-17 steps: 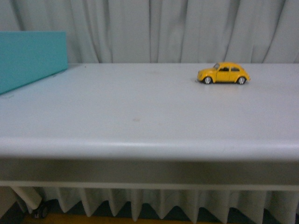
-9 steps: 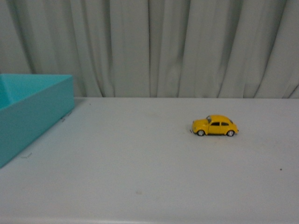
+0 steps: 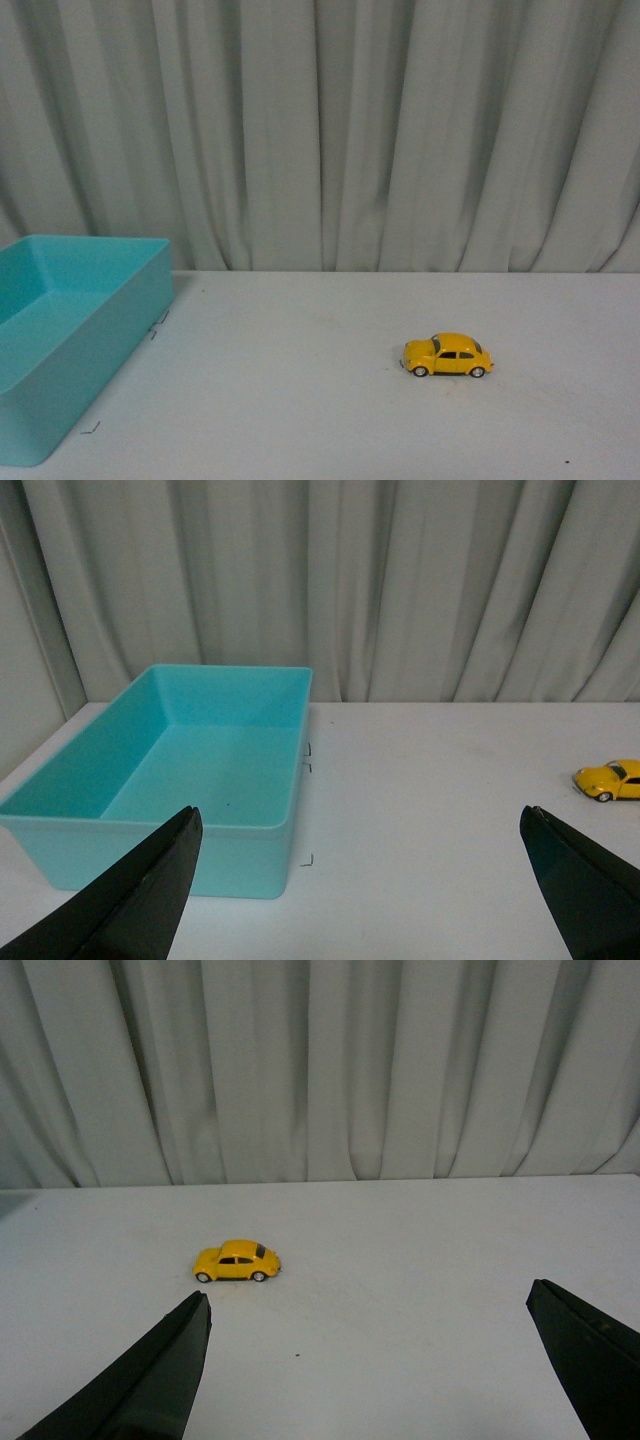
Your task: Wind up and store yellow beetle toy
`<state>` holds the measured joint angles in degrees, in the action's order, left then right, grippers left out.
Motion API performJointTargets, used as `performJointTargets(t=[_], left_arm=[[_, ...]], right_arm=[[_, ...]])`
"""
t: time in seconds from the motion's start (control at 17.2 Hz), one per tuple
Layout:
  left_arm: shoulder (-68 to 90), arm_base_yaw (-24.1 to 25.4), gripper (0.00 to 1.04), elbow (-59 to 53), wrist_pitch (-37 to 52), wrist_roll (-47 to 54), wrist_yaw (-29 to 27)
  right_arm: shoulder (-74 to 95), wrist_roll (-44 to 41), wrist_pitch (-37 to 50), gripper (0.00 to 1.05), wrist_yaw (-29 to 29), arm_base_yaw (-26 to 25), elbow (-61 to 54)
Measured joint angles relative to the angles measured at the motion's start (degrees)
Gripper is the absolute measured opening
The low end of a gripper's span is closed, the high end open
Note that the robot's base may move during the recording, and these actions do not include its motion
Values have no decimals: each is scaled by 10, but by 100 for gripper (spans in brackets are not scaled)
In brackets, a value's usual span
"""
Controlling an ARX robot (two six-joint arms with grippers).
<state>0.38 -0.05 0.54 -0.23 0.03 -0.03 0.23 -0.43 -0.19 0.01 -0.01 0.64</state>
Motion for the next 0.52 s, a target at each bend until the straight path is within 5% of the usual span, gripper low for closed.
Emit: performJointTargets(t=[0.52], left_arm=[[0,0,98,0,0,0,0]], right_arm=[[0,0,0,98,0,0,0]])
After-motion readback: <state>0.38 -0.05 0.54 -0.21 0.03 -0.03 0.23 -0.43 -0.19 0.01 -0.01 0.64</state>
